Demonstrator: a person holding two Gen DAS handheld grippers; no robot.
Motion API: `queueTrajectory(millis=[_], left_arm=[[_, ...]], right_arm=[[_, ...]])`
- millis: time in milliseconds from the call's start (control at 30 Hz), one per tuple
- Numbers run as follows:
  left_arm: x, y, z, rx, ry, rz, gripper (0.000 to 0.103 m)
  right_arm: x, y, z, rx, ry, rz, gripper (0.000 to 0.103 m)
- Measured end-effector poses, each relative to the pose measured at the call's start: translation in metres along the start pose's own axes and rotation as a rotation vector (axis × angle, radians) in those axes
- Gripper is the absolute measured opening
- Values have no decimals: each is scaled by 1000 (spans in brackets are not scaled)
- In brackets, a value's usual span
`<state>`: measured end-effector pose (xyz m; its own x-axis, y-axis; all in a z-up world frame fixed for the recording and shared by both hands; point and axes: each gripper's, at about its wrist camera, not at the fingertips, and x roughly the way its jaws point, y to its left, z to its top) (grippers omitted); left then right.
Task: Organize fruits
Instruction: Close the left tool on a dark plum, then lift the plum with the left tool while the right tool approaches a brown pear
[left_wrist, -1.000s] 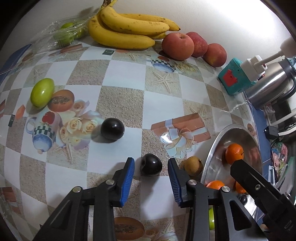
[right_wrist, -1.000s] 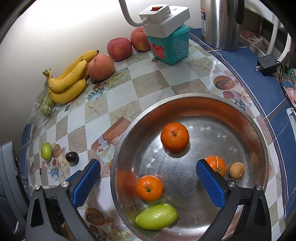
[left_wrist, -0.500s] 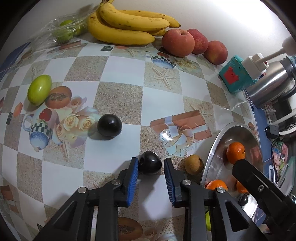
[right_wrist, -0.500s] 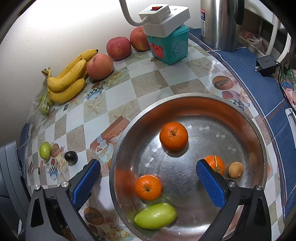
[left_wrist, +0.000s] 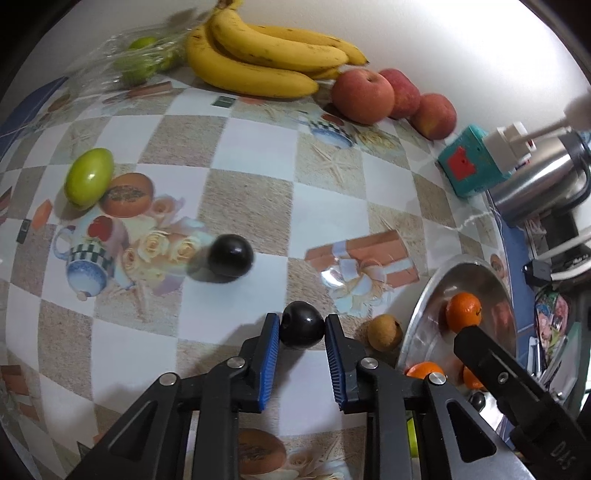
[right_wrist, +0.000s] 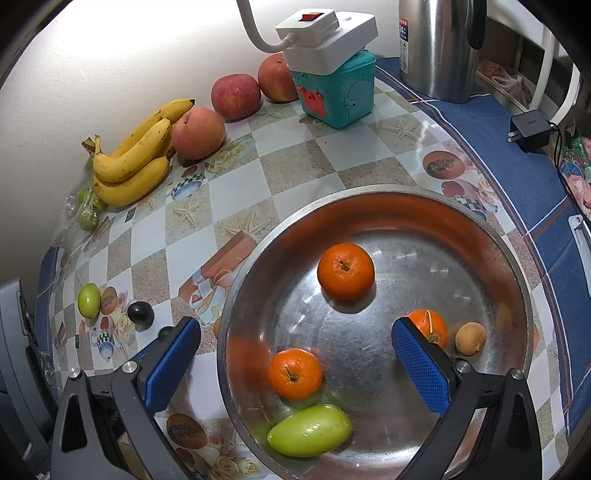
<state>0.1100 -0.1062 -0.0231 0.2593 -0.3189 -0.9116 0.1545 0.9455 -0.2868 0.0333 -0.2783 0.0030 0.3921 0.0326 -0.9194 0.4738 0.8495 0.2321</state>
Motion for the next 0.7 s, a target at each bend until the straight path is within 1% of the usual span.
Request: queueTrajectory(millis=[133,200,333,433,700], left_arm=[[-10,14,4,-44,-16,46,27],[-16,21,6,-63,-26,62,27],[-26,31,7,-95,-45,64,27],[-33,36,7,-99,-53,77,27],[-38,40,10,-113,-62,73,27]], right_arm=[[5,9,-2,-35,17,-9,103],[12,16,-5,-70,41,-14,103],[20,29,-10,-122,71,-26,103],[24,35,-13,-151,84,-42,103],[30,34,-14,-185,93,-149,103]])
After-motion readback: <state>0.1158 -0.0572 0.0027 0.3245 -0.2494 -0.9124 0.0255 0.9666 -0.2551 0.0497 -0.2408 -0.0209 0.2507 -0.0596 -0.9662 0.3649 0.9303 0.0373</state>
